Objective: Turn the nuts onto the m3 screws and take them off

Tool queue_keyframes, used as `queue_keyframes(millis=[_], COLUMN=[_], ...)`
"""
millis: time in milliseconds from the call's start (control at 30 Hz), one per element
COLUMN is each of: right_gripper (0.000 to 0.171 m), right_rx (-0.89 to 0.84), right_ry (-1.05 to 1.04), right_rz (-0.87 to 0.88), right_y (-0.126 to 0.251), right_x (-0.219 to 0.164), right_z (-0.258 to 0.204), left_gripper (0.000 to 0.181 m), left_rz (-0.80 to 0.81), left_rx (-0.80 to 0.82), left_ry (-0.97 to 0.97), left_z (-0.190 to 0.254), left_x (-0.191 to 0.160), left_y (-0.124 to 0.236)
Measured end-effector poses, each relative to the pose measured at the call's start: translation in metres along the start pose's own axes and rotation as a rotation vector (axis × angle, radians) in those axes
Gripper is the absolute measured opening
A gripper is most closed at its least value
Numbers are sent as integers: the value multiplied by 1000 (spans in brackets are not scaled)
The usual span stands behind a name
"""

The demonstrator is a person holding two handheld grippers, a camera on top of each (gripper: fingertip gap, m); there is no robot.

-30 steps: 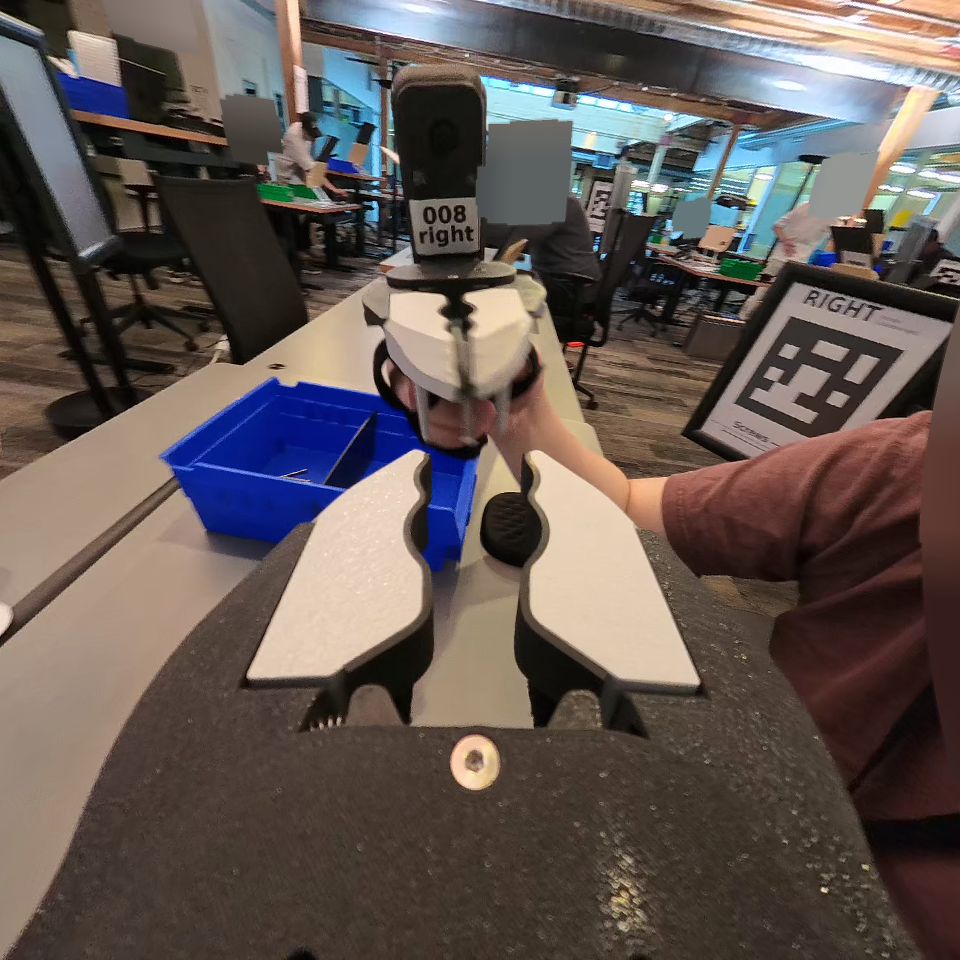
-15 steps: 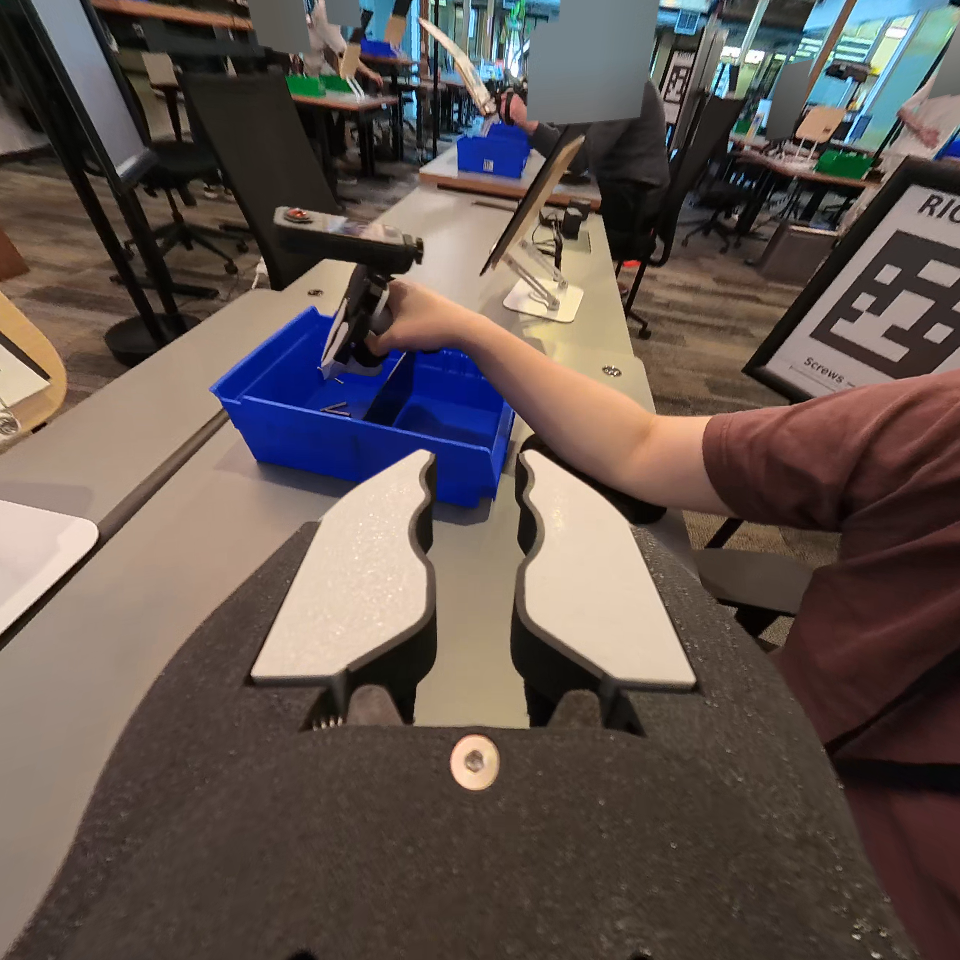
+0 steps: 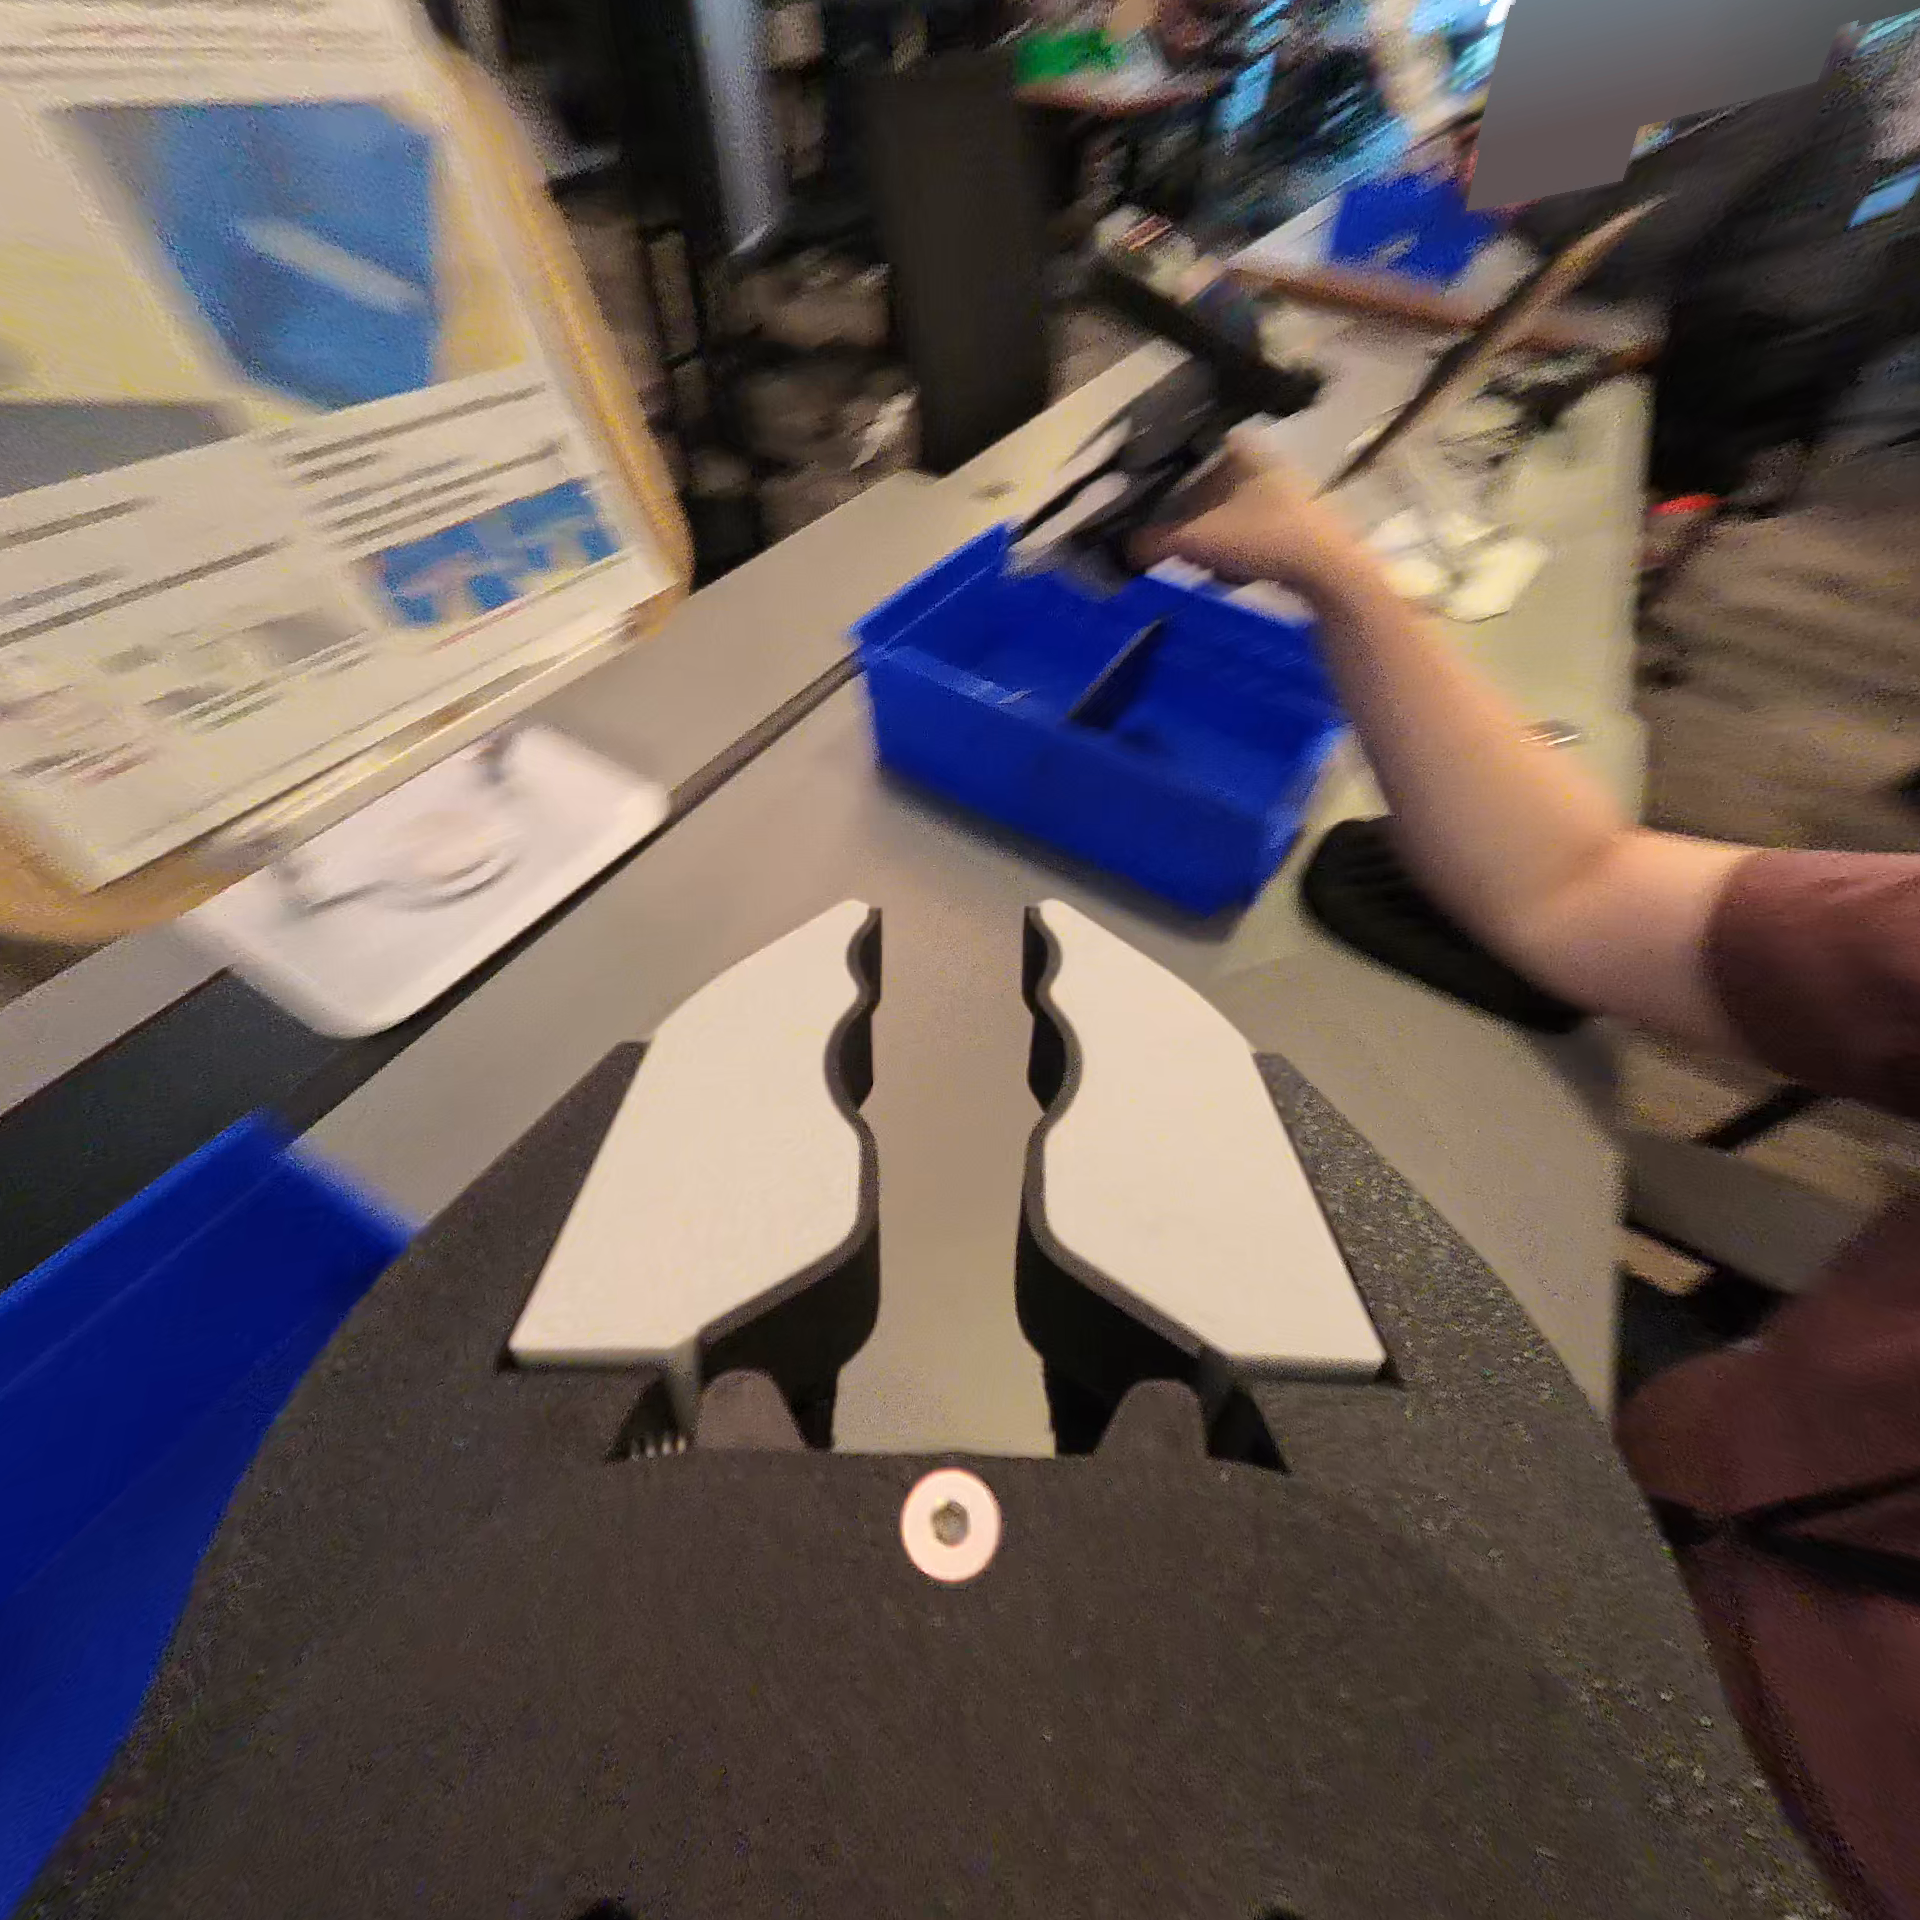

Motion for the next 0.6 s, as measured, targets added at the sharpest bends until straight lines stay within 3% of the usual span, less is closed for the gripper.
queue_keyframes(millis=[167,333,500,600], right_gripper=[13,14,15,17], right_rx=[-22,-34,-48,-59], right_ry=[55,83,121,150], right_rz=[39,45,34,11], right_y=[14,20,18,14], right_x=[11,14,14,11], right_z=[-7,-13,-18,-21], left_gripper=[22,22,18,21], left_rz=[-158,-299,-411,-522], left_rx=[353,275,342,337], left_ry=[107,322,705,759], left_z=[-62,-93,-120,-129], left_x=[-37,-88,-151,-180], left_y=[60,59,48,32])
Point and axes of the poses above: each gripper's, where its closed fingertips meet, y back along the fingers, x out of its top, z = x × y across the jaws, the point moved 2 cm from there along y, back along the fingers, and after that the axes turned 11 degrees about -x, right-handed, at the moved point
